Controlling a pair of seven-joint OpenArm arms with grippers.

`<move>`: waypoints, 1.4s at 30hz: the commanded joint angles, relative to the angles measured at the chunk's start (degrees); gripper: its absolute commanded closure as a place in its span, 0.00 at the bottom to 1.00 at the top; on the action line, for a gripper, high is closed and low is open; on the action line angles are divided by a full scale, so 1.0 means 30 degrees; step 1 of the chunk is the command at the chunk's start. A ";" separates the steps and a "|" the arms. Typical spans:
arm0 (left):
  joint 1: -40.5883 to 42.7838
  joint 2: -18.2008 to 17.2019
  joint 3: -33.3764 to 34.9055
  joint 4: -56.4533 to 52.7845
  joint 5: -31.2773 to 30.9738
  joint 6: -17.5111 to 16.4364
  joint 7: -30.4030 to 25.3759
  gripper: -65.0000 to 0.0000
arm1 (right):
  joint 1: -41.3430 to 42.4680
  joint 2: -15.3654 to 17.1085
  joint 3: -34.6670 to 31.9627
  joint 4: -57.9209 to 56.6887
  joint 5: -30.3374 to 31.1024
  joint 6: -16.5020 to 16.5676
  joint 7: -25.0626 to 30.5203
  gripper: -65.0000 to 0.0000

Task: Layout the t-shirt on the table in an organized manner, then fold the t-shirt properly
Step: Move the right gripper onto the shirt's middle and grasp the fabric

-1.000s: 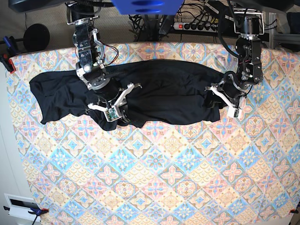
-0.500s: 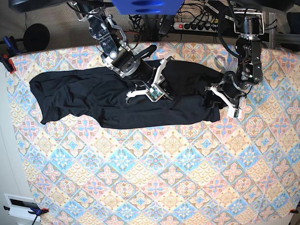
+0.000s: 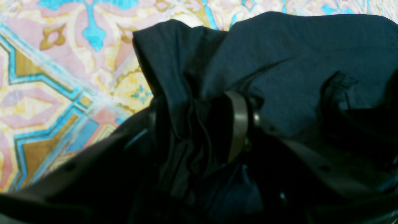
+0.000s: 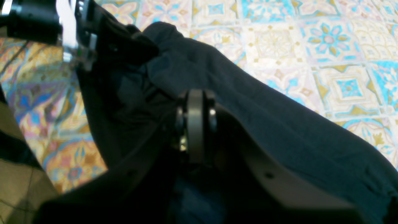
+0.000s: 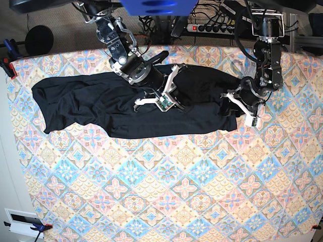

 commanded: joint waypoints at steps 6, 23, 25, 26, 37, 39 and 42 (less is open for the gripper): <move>-0.0061 0.0349 0.0034 0.0123 0.0182 -0.0038 0.0214 0.60 | 0.0213 -0.1266 -0.0054 0.0340 0.0237 0.0089 0.0599 1.00; -0.0061 0.0584 0.0034 0.0094 0.0241 -0.0038 0.0214 0.60 | 0.0213 -0.1266 -0.3424 0.0340 0.0237 0.0089 0.0599 0.78; -0.0061 0.0584 0.0034 0.0094 0.0241 -0.0038 0.0214 0.60 | 0.0213 -0.1266 -0.3483 0.0370 0.0237 0.0089 0.0599 0.78; -0.0032 0.0584 0.0034 0.0094 0.0241 -0.0038 0.0214 0.60 | 0.0213 -0.1266 -0.3424 0.0428 0.0237 0.0089 0.0599 0.78; 0.0730 0.0232 -0.0874 0.0182 -0.1634 -0.0038 0.0272 0.60 | 0.0037 -0.1149 0.4693 0.1219 0.0237 0.0089 0.0657 0.78; 0.0935 0.0115 -0.1460 0.0182 -0.2660 -0.0038 0.0302 0.60 | 0.0037 -0.1149 0.6070 0.1571 0.0237 0.0089 0.0628 0.78; 0.1551 0.0085 -0.2281 0.0240 -0.3891 -0.0038 0.0331 0.60 | -0.0373 -0.0826 0.7125 0.1718 0.0208 0.0089 0.0628 0.78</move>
